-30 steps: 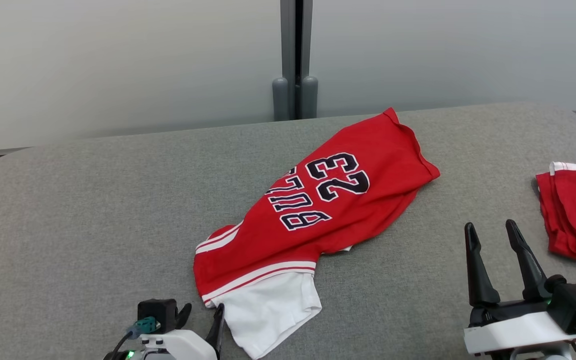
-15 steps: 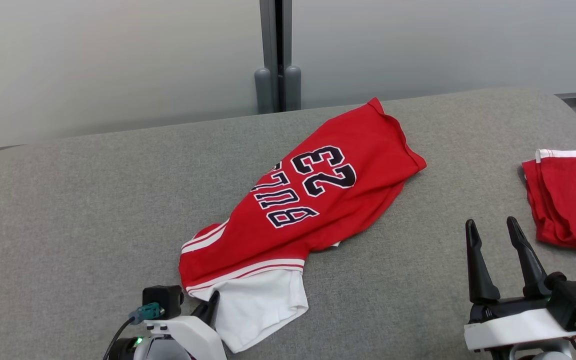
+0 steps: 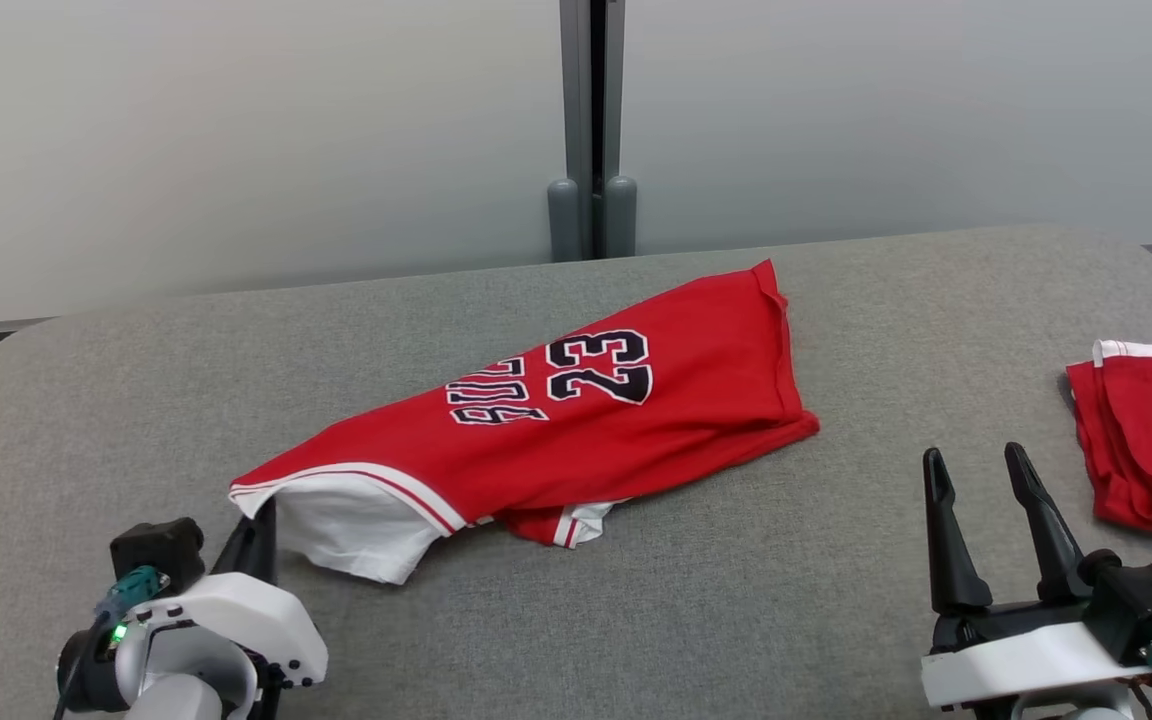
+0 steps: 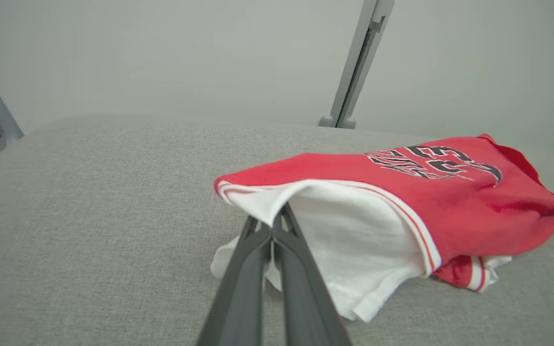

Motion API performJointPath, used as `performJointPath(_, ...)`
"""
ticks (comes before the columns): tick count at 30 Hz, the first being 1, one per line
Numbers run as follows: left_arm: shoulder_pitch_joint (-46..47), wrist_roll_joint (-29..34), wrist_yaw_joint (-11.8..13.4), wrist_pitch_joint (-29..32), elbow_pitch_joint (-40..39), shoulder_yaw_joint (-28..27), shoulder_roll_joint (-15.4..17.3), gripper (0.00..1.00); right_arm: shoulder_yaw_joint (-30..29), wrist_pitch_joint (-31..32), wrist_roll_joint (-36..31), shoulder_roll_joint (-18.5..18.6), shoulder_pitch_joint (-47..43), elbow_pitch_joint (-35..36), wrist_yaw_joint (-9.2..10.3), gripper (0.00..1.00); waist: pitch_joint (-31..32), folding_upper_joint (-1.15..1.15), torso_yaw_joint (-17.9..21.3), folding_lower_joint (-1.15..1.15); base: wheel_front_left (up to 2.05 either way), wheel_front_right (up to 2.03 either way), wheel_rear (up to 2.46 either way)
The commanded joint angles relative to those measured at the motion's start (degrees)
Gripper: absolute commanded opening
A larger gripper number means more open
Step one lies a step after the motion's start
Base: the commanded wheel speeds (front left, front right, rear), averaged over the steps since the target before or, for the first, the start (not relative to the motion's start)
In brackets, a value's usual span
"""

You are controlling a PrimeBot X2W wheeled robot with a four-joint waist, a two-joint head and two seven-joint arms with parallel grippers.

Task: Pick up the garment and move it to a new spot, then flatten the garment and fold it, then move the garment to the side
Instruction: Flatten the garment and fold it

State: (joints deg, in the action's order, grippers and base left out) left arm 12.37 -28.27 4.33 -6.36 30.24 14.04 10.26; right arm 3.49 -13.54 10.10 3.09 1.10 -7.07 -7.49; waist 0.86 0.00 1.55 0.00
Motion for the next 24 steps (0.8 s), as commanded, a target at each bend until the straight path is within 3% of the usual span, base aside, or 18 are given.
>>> performJointPath(1, 0.9, 0.0, 1.0, -0.8, -0.4, -1.1, 1.1, 0.0, 0.2, -0.3, 0.2, 0.1, 0.1, -0.4, 0.01, 1.0, 0.2, 0.0, -0.4, 0.0, 0.0, 0.0, 0.0)
performJointPath(8, -1.1, 0.3, 1.4, 0.4, 1.1, -0.2, 1.3, 0.0, 0.5, -0.4, 0.3, 0.0, 0.1, -1.4, 0.0, 1.0, 0.4, 0.0, -0.9, 0.0, 0.0, 0.0, 0.0)
performJointPath(10, -1.3, 0.7, 1.7, 0.7, 1.8, 0.5, 1.1, 0.57, 0.7, -0.2, 0.2, 0.0, 0.4, -1.8, 0.01, 1.0, 0.3, 0.0, -1.0, 0.0, 0.0, 0.0, 0.0)
performJointPath(11, -1.1, 0.8, 1.8, 0.4, 1.9, 0.7, 0.9, 1.0, 0.7, -0.2, 0.2, 0.0, 0.6, -2.0, 0.0, 1.0, 0.2, 0.0, -1.0, 0.0, 0.0, 0.0, 0.0)
performJointPath(18, -0.2, 1.1, 3.7, -5.3, 0.3, 0.1, -1.1, 1.0, 0.3, -0.2, -0.1, -0.1, 0.5, -2.1, 0.0, 1.0, 0.9, 0.0, -2.1, 0.0, 0.0, 0.0, 0.0)
performJointPath(24, -3.4, 0.8, 2.8, -8.1, -5.0, -0.1, -3.0, 1.0, 0.0, -0.4, 0.5, -0.1, -1.4, -1.6, 0.0, 1.0, 1.9, 0.0, -3.3, 0.0, 0.0, 0.0, 0.0)
